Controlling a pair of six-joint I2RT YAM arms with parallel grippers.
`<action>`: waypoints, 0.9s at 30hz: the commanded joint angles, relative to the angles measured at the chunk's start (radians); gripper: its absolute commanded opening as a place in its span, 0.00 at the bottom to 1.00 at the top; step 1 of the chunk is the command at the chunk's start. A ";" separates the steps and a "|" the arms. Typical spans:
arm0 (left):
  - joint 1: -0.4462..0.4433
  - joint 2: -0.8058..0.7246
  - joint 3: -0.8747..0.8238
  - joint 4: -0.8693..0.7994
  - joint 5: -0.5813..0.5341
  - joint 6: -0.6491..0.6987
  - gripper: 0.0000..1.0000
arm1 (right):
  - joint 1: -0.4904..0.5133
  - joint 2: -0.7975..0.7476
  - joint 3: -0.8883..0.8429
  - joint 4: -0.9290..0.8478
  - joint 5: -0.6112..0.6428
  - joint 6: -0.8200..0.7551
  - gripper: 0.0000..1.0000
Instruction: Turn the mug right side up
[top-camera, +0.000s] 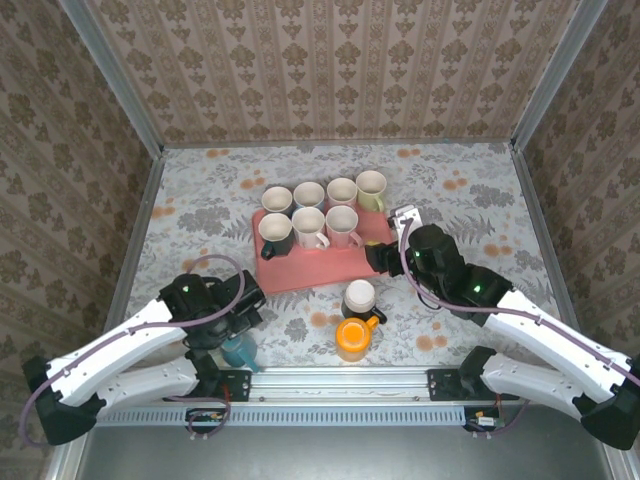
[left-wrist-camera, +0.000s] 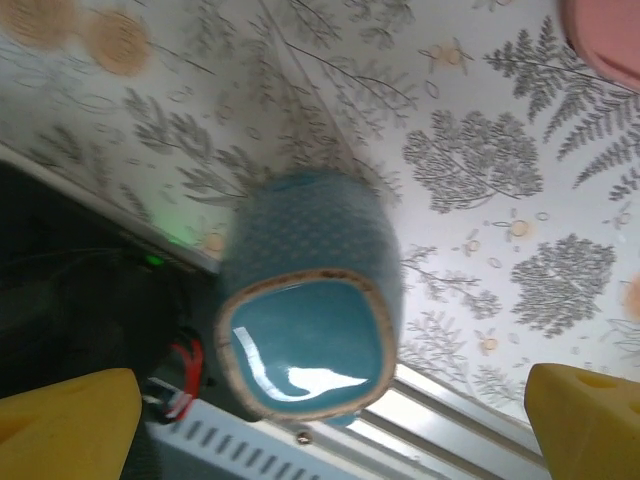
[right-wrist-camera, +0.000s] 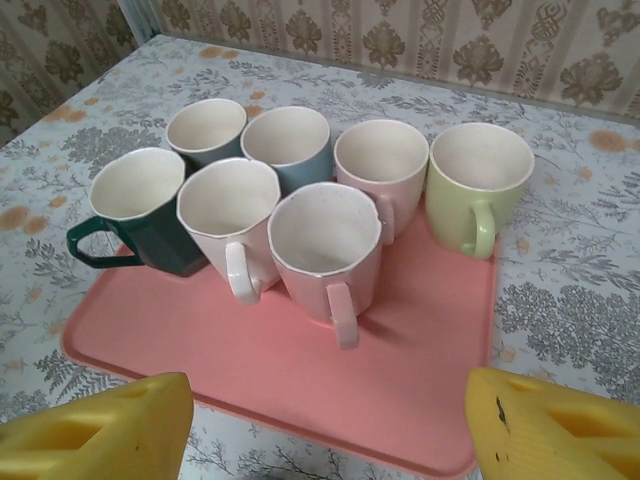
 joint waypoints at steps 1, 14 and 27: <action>0.028 -0.014 -0.077 0.052 0.071 -0.009 1.00 | 0.004 -0.005 -0.008 -0.017 0.019 0.011 0.74; 0.074 0.059 -0.157 0.102 0.129 0.003 1.00 | 0.004 0.025 -0.014 0.002 0.024 0.000 0.74; 0.122 0.193 -0.146 0.210 0.165 0.101 0.95 | 0.003 0.027 -0.011 -0.002 0.033 -0.011 0.75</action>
